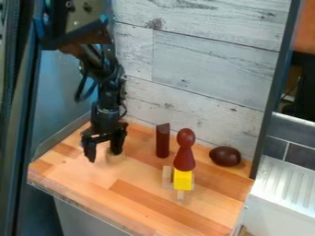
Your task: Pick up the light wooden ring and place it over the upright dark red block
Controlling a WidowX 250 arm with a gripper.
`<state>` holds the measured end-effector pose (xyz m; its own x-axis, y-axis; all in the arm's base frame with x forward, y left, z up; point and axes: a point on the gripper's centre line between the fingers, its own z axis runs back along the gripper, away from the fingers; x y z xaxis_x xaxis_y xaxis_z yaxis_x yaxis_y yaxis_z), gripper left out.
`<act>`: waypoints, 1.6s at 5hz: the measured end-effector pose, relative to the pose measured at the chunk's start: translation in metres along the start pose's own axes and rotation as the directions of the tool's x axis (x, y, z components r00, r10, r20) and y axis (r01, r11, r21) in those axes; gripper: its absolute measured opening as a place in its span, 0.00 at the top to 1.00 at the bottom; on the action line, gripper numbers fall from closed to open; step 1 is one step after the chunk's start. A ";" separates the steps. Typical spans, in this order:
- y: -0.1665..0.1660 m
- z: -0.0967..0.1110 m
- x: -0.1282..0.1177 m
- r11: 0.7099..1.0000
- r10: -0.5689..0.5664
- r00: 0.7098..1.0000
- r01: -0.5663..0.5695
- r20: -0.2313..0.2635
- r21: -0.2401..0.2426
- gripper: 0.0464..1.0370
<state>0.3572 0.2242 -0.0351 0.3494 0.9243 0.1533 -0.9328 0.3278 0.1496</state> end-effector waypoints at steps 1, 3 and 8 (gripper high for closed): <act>0.001 -0.010 0.003 0.997 0.060 0.996 -0.057 -0.068 0.046 0.04; 0.000 -0.012 0.006 0.999 0.005 0.996 -0.002 -0.086 0.039 0.38; -0.008 0.091 -0.022 0.944 -0.238 0.967 0.208 -0.090 -0.256 0.90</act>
<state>0.3653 0.1832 0.0493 0.5517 0.8337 0.0253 -0.8304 0.5518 -0.0767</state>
